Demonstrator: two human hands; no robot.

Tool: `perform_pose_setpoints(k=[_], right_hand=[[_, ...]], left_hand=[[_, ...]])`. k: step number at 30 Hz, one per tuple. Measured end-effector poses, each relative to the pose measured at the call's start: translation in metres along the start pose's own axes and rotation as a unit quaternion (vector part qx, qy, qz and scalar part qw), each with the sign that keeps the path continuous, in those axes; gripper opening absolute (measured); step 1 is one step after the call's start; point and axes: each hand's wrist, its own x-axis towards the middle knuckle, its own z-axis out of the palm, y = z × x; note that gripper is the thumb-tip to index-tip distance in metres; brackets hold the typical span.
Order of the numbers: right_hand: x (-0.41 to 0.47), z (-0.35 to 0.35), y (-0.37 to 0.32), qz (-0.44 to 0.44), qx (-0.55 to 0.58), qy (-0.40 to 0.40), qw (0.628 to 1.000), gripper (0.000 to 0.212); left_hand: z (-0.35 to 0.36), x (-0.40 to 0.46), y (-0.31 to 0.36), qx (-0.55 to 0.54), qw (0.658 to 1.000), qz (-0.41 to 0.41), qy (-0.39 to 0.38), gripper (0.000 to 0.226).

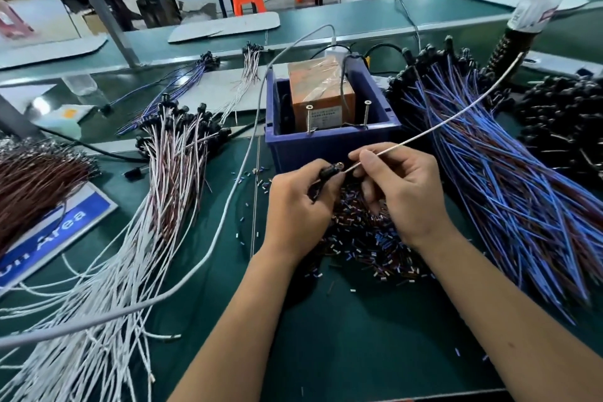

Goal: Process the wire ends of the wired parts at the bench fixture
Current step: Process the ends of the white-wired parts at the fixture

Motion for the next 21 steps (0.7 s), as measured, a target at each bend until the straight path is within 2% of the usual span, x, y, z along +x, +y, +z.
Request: perform_pose_setpoints(k=[7, 17, 21], right_hand=[[-0.001, 0.0, -0.001, 0.055, 0.083, 0.032, 0.994, 0.016], [0.003, -0.014, -0.001, 0.099, 0.136, 0.092, 0.981, 0.021], [0.002, -0.014, 0.003, 0.095, 0.096, 0.049, 0.99, 0.019]], left_hand=[[-0.002, -0.003, 0.001, -0.006, 1.0, -0.007, -0.015, 0.019], [-0.005, -0.007, -0.001, 0.002, 0.999, -0.018, -0.037, 0.021], [-0.007, -0.007, -0.001, 0.009, 1.0, -0.02, -0.008, 0.019]])
